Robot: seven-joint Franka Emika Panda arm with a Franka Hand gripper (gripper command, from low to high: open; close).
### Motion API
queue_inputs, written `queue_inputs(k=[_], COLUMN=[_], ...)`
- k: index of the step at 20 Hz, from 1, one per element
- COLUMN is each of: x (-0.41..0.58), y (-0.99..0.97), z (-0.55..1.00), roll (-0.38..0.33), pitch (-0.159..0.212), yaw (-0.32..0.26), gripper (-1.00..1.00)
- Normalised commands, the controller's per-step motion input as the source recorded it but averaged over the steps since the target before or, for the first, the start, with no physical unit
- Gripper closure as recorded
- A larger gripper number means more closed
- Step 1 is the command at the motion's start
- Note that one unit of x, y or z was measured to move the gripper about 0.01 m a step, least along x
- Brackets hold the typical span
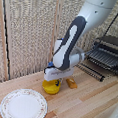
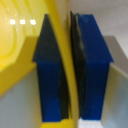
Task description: Notice the yellow vessel located before you. Bring your fastener close to the yellow vessel and smoothly hold it. Transfer the yellow vessel above the white plating and let go of your hold on it, then set the vessel on the plating.
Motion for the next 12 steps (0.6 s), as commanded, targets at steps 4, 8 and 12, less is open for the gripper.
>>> queue_inputs(k=[4,8,12], x=[0.066,0.046,0.0], y=[0.33,0.56,0.77], z=[0.67,0.61,0.33], roll=[0.153,0.146,0.078], pitch=[0.077,0.066,0.062], yaw=[0.011,0.0,0.02], gripper=[1.0,1.0,1.0])
